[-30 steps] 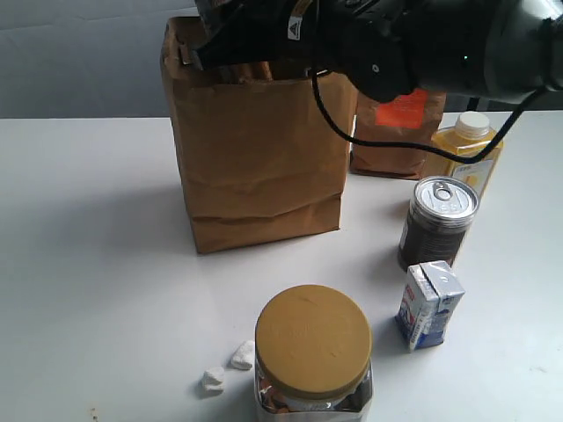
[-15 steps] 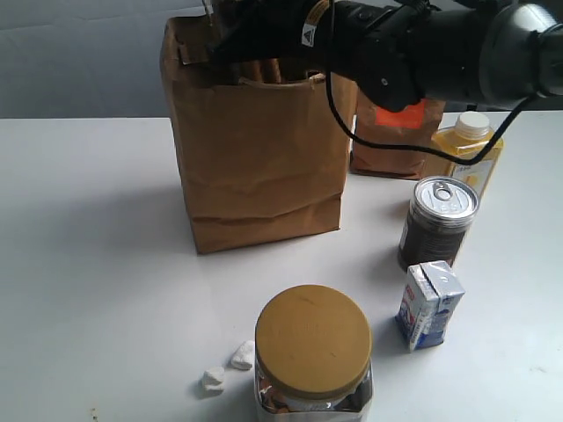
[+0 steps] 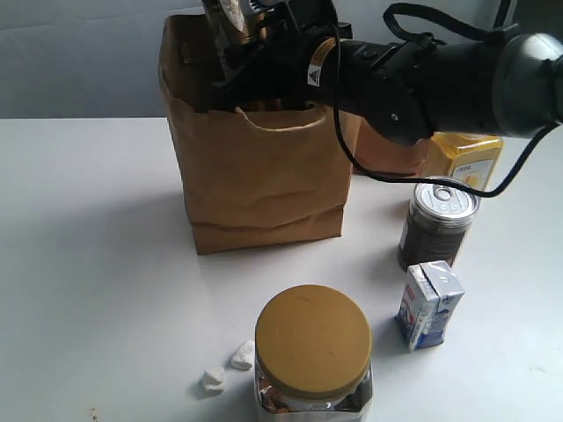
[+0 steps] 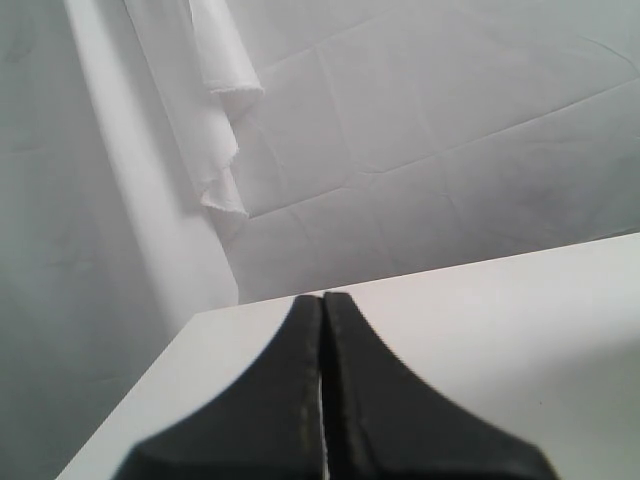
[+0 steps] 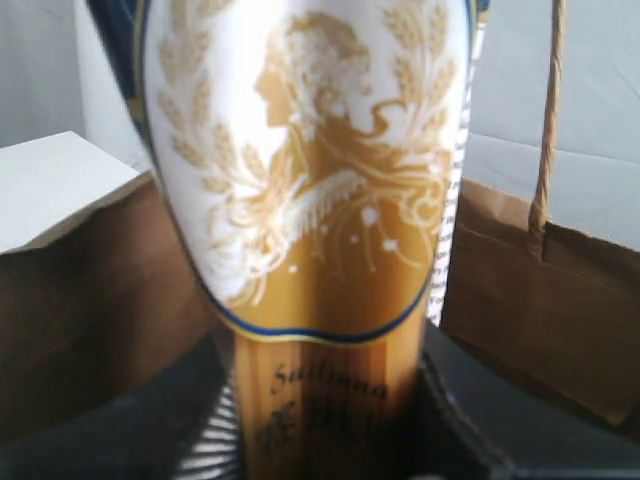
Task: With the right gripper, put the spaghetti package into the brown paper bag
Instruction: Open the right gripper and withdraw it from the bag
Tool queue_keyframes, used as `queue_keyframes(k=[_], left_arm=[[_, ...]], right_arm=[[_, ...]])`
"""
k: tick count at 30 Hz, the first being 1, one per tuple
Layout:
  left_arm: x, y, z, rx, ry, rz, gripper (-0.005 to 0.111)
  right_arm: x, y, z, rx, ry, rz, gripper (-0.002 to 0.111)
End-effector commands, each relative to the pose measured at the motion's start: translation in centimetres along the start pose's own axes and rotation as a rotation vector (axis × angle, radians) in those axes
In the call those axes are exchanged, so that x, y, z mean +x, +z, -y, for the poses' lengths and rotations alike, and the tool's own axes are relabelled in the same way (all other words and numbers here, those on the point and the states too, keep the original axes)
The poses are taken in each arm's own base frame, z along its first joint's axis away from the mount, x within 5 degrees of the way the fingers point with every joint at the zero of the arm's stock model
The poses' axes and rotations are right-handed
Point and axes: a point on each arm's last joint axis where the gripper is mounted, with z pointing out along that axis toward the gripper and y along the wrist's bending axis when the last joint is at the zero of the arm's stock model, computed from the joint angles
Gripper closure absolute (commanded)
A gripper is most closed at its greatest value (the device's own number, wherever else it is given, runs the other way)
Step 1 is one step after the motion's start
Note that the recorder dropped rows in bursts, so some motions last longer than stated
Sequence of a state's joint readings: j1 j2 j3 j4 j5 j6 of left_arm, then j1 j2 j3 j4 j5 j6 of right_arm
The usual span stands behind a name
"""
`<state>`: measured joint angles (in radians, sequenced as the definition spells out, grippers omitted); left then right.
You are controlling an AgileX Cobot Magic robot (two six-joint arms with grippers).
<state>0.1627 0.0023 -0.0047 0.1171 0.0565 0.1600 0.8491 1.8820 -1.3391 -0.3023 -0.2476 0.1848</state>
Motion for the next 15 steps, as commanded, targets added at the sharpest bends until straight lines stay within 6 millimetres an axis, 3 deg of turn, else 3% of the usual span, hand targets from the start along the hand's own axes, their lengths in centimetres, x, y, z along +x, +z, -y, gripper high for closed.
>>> queue_keyframes(k=[1,7,15], left_arm=[[0.08,0.00,0.02,-0.002,-0.008,0.004,0.107],[0.08,0.00,0.02,-0.002,-0.008,0.004,0.107],[0.08,0.00,0.02,-0.002,-0.008,0.004,0.107]], right_arm=[[-2.26,-1.37,-0.07,-0.011,-0.001,0.115,0.069],[-2.30,-1.44,0.02,-0.003,0.028,0.116,0.043],[-1.89,-1.40,0.09,0.005,0.030,0.071,0.043]])
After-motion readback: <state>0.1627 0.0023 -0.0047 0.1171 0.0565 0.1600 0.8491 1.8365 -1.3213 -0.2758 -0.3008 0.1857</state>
